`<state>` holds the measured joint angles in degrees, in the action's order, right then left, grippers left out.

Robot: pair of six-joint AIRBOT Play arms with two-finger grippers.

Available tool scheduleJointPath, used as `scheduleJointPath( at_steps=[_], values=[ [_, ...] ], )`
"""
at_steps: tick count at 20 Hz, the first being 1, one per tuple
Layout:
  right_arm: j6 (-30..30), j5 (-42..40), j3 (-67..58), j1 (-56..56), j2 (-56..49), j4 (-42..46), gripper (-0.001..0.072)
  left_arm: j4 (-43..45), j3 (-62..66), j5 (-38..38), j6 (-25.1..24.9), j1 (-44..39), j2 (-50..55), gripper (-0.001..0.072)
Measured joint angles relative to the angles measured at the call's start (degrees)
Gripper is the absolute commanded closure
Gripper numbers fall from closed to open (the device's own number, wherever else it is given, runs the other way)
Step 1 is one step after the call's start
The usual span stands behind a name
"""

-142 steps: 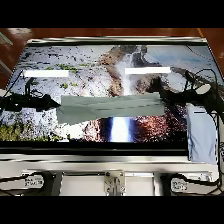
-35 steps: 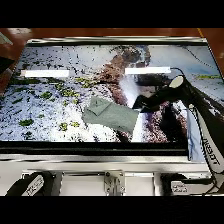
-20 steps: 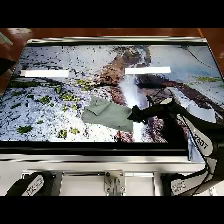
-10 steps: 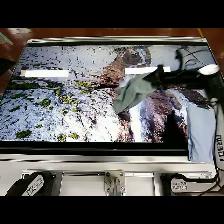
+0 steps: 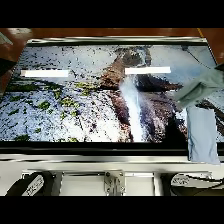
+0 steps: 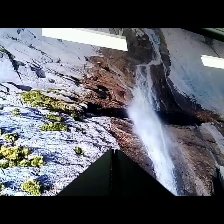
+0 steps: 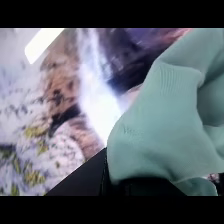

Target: Fold the shirts.

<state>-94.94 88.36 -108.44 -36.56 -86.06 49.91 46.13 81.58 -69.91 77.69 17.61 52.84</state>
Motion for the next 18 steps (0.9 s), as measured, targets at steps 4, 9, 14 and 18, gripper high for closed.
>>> scheduleJointPath(
  at_steps=[4,9,14,18],
  values=[
    [-0.5,-2.86,-1.16,-5.44,-1.05,1.27,0.0638,-0.04,0.0,-0.02,-0.02,-2.19,0.0,0.0675],
    [-0.66,-10.91,-1.49,-7.32,-1.73,1.7,0.0638,-0.07,0.0,0.68,-0.02,-6.08,0.04,0.0675],
    [-0.42,-6.56,-1.55,-9.64,-1.31,4.28,0.0638,-0.04,0.0,0.9,-0.46,-7.32,0.04,0.0675],
    [-1.64,1.05,-1.6,-11.65,1.09,9.33,0.0637,-0.02,0.0,0.98,-2.14,-7.58,0.04,0.0675]
  ],
)
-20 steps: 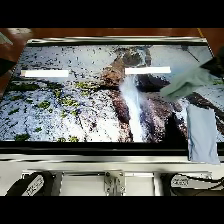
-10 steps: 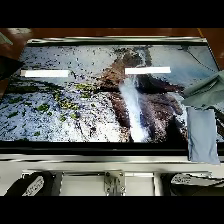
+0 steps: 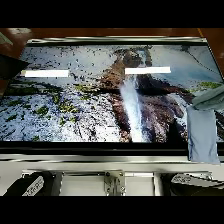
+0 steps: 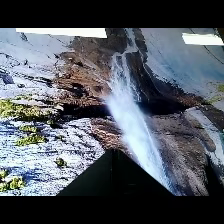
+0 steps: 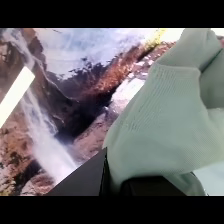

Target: Fold the shirts.

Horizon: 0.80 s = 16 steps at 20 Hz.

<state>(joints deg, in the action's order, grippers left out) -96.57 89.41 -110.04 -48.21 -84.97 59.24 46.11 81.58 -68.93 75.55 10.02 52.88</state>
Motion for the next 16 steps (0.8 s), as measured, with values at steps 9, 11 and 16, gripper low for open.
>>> scheduleJointPath(
  at_steps=[9,11,16],
  values=[
    [-2.23,14.78,3.06,-0.76,4.76,10.49,0.0637,0.04,0.0,0.13,-3.82,0.0,0.07,0.0675],
    [-1.81,15.39,7.04,-0.83,6.36,14.75,0.0637,0.04,0.0,0.13,-4.09,0.0,0.07,0.0675],
    [0.24,15.41,24.41,-0.87,11.52,24.87,0.0638,0.04,0.0,0.11,-4.33,0.0,0.07,0.0675]
  ],
)
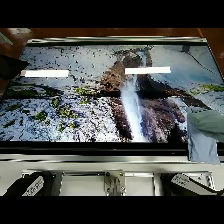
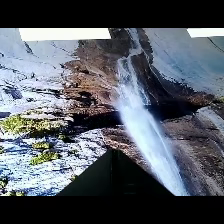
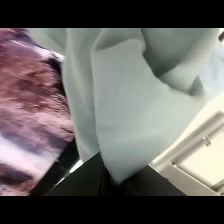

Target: Fold the shirts.

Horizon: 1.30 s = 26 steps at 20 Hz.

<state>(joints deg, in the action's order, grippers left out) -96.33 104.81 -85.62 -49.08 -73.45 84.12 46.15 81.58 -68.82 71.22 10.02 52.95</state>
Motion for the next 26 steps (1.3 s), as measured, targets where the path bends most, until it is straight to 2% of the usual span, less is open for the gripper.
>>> scheduleJointPath(
  at_steps=[8,9,10,11,14,17,21,24,26],
  values=[
    [-0.55,-10.67,28.48,-0.11,7.39,5.62,0.0622,0.0,0.0,0.0,-0.04,0.0,0.0,0.0676],
    [-0.81,-12.2,30.84,-0.11,7.65,5.79,0.0551,-0.02,0.0,0.0,-0.04,0.0,0.0,0.0675],
    [-1.11,-13.75,32.85,-0.11,7.85,5.92,0.0321,-0.02,0.0,0.0,-0.04,0.0,0.0,0.0675],
    [-1.38,-15.19,34.42,-0.11,8.04,6.25,0.0234,-0.02,0.0,0.0,-0.04,0.0,0.0,0.0675],
    [-1.44,-17.64,35.69,-0.11,8.28,8.63,0.0234,-0.04,0.0,-0.02,-0.04,0.0,0.02,0.0675],
    [-0.98,-16.35,30.88,-0.11,8.37,14.12,0.0235,-0.04,0.0,0.26,-0.04,0.0,0.04,0.0675],
    [-0.55,-15.32,14.1,-0.13,8.41,19.37,0.0235,-0.07,0.0,0.74,-0.04,0.0,0.46,0.0675],
    [-0.33,-21.68,-1.14,-0.15,8.41,16.44,0.0235,-0.07,0.0,0.87,-0.04,-0.02,1.22,0.0676],
    [1.31,-27.82,-8.63,-0.13,8.44,9.14,0.0235,-0.07,0.0,0.9,-0.04,-0.13,2.12,0.0677]
  ],
)
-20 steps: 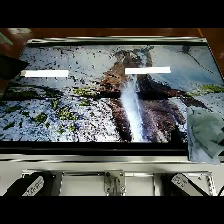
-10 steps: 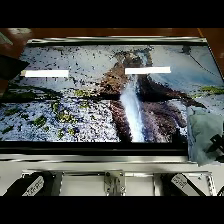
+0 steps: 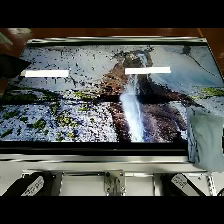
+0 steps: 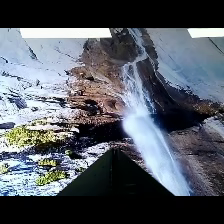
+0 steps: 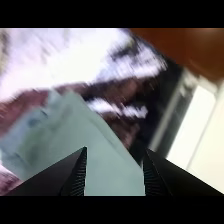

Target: Fold the shirts.

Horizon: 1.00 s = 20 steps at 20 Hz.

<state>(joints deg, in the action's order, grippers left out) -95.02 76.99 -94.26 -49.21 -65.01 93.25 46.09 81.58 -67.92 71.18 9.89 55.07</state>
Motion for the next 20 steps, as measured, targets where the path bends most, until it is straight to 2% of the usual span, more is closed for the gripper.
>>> scheduleJointPath(
  at_steps=[3,5,6,7,8,9,10,12,14,20],
  values=[
    [5.05,-6.1,-5.73,2.54,-0.44,-16.24,0.0235,0.9,0.0,0.39,0.02,-2.38,2.4,0.0679],
    [8.79,-5.22,-7.43,9.38,-1.86,-23.04,0.0234,6.6,0.15,0.35,1.84,-7.61,5.11,0.0678],
    [9.92,-3.02,-7.89,13.99,-2.95,-23.71,0.0103,11.28,0.46,-0.2,3.87,-11.04,6.73,0.0676],
    [10.21,-0.37,-8.2,19.39,-4.48,-23.37,0.0017,16.76,1.03,-1.44,6.56,-14.93,8.68,0.0625],
    [9.55,2.99,-8.31,25.4,-6.45,-21.97,0.0017,22.45,1.97,-3.67,9.27,-19.19,11.08,0.036],
    [7.98,6.19,-8.31,31.23,-8.66,-20.31,0.0017,27.58,3.26,-6.29,11.47,-23.37,13.77,0.0047],
    [6.69,8.72,-8.31,36.22,-10.99,-18.93,0.0017,31.71,4.55,-9.07,13.0,-26.75,16.33,0.0016],
    [4.74,12.92,-8.26,45.05,-15.87,-16.94,0.0017,38.16,7.04,-14.25,15.19,-32.2,21.22,0.0053],
    [3.65,15.52,-8.26,51.98,-19.93,-15.85,0.0017,42.38,8.61,-18.23,16.44,-35.23,24.39,0.0053],
    [2.38,17.92,-8.26,64.0,-25.75,-10.6,0.0018,46.75,10.01,-22.56,17.79,-36.24,27.36,0.0052]
  ],
)
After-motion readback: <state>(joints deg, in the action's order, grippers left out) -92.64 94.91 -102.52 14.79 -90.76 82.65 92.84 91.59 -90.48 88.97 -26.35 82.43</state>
